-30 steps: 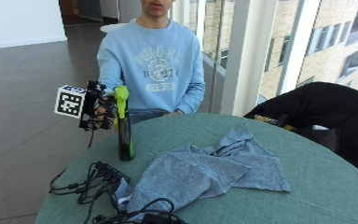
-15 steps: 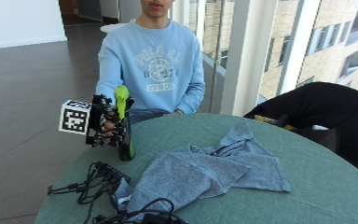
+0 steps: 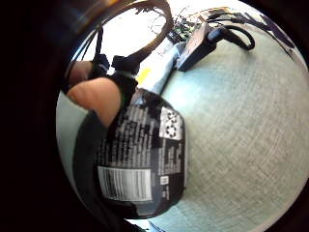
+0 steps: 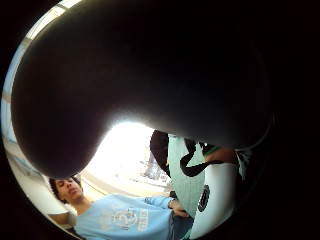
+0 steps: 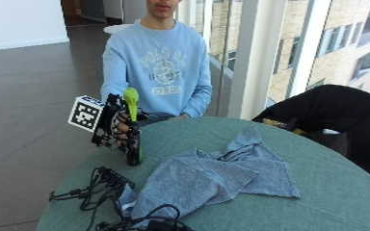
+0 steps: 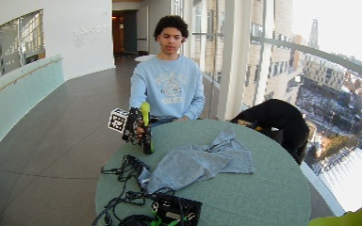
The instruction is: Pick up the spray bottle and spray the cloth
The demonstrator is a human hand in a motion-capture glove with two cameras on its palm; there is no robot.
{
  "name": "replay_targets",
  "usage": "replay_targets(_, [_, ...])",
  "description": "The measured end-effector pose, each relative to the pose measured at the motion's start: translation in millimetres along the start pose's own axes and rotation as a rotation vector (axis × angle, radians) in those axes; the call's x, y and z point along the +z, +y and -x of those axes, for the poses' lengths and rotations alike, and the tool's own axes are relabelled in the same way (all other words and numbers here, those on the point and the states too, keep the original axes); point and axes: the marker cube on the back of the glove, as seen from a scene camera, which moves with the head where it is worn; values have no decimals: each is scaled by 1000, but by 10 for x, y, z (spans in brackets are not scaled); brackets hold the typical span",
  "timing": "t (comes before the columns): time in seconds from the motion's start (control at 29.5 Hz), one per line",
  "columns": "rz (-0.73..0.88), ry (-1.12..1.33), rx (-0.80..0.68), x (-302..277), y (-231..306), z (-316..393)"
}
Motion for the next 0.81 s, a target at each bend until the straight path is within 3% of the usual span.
replay_targets(0.17, [-12,30,-34,24,-82,50])
replay_targets(0.44, [109,75,-92,22,-174,196])
replay_targets(0.81, [380,201,-76,91,-413,573])
